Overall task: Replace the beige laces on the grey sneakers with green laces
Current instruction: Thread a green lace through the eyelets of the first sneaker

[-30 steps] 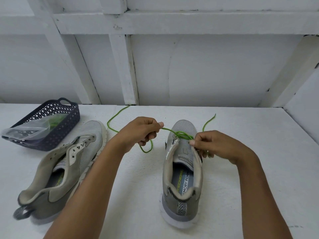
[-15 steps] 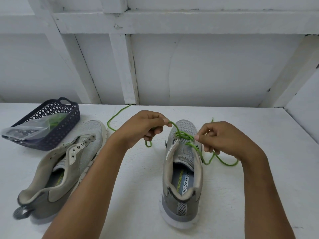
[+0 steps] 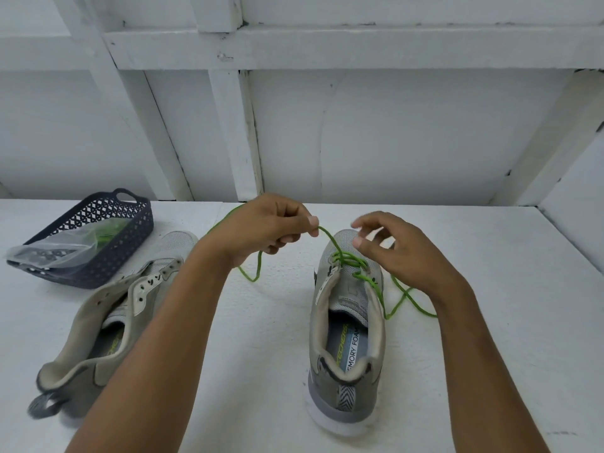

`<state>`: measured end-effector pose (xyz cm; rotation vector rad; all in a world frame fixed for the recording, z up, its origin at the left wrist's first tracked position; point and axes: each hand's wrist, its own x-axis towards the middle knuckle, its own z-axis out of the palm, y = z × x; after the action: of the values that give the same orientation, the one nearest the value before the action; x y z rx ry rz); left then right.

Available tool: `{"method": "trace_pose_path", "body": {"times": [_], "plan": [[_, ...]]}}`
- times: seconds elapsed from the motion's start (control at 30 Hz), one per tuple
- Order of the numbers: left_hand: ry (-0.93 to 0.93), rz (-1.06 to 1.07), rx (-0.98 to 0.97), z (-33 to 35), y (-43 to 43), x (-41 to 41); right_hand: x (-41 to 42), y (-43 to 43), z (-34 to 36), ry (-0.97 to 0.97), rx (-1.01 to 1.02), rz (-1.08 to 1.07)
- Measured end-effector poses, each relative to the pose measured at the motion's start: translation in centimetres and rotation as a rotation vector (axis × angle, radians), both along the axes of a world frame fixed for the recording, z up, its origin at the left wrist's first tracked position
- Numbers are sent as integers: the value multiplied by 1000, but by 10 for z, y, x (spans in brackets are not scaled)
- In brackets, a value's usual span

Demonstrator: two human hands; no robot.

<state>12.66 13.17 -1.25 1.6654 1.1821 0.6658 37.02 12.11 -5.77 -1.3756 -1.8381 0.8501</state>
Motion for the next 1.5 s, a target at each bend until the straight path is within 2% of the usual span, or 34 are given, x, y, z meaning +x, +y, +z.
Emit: {"method": "trace_pose_path", "body": {"times": [0.13, 0.23, 0.33, 0.4, 0.5, 0.57, 0.63, 0.73, 0.87, 0.97, 1.03, 1.1, 1.17, 1.23, 1.4, 1.5], "plan": [[27, -75, -14, 1, -3, 12, -20, -2, 4, 9, 58, 124], [4, -57, -6, 3, -4, 10, -13, 2, 0, 8, 97, -50], [-52, 19, 9, 5, -3, -3, 12, 9, -9, -292, -29, -203], [-37, 28, 16, 6, -3, -6, 20, 7, -15, -344, -71, -221], [46, -27, 18, 5, -4, 3, 4, -2, -3, -172, 59, -54], [80, -81, 10, 5, -5, 12, -12, -6, 6, -161, 139, 86], [88, -107, 7, 5, -6, 16, -20, -7, 10, -162, 177, 114], [64, -71, 15, 6, -6, 10, -9, 1, 7, -111, 155, -73], [25, 12, 23, 3, -2, -8, 25, 16, -13, -388, 39, -481], [14, 26, 18, -2, -1, -5, 18, 9, -13, -265, 76, -531], [-72, 55, -2, -5, 1, 6, 2, 0, -5, -137, 164, -490], [-230, 105, -44, -5, 3, 21, -12, -10, 6, -1, 101, -324], [-406, 176, -95, -3, 4, 37, -23, -17, 15, -4, -90, -61], [-570, 229, -142, 2, 6, 50, -31, -20, 18, -85, -177, 95], [-863, 289, -241, 9, 13, 66, -38, -16, 10, -136, -96, 116], [-990, 372, -245, 9, 21, 61, -30, -14, 7, -10, -113, 53]]}}
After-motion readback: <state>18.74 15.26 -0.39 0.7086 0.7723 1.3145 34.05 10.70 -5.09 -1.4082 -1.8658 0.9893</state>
